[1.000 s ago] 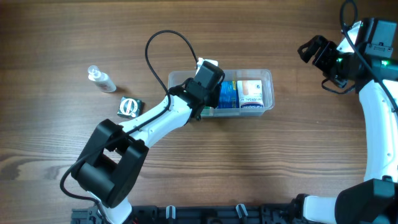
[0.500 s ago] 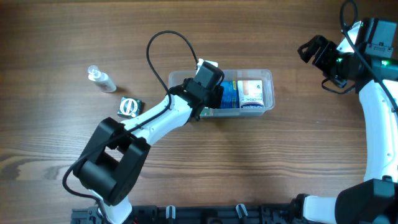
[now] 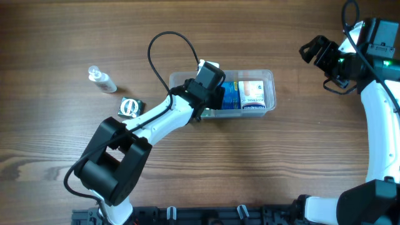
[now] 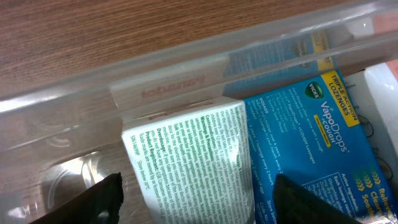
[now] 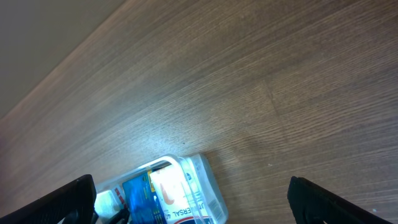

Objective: Pack container
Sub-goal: 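Lower the medicine box upright beside the Vicks box in the container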

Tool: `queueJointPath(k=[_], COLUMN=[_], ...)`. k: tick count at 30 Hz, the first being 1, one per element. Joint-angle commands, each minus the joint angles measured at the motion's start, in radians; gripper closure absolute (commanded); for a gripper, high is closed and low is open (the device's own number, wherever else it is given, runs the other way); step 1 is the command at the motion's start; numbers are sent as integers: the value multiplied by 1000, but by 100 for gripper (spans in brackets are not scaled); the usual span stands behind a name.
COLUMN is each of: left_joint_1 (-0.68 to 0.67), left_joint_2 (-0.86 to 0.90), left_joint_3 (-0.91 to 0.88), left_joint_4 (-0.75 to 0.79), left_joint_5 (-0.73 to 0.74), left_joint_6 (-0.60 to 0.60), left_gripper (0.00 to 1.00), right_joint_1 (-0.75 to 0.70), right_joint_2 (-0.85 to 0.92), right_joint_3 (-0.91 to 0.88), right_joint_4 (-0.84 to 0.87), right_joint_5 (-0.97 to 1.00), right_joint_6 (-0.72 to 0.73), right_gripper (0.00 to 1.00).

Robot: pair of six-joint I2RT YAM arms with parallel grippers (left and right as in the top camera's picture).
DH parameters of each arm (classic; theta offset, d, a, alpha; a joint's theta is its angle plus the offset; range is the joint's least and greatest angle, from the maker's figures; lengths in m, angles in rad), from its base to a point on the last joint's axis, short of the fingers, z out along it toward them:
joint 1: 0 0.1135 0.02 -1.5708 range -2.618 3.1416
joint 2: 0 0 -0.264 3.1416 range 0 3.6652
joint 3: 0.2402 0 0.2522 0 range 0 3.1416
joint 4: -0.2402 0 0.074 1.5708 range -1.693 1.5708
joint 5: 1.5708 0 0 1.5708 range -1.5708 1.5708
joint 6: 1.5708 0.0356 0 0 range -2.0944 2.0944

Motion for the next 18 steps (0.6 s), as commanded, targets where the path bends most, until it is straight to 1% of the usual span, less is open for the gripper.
queueJointPath(k=[1,3,5,8,12,15,18], left_joint_1=[3,3,3,3,3,3,3], left_joint_2=[16,19,22,26,24,5,-28], left_joint_3=[2,2,2,2,3,17,42], left_joint_4=[-11,-14,-13,-20,0,-10,-43], left_joint_5=[2,2,2,2,-2,-3,-3], left_joint_6=[5,5,5,5,16,59,90], left_gripper=[26,28,33,44,48,54,55], right_joint_1=[0,0,0,0,0,0,0], right_joint_2=[-25,-25,-25,-25,-25,-25,-25], right_joint_3=[2,2,2,2,2,2,2], right_joint_4=[3,3,3,3,3,3,3], right_joint_5=[-16,-16,-16,-16,-16,-16,-16], right_joint_6=[6,6,6,6,6,6,6], right_gripper=[0,0,0,0,0,0,0])
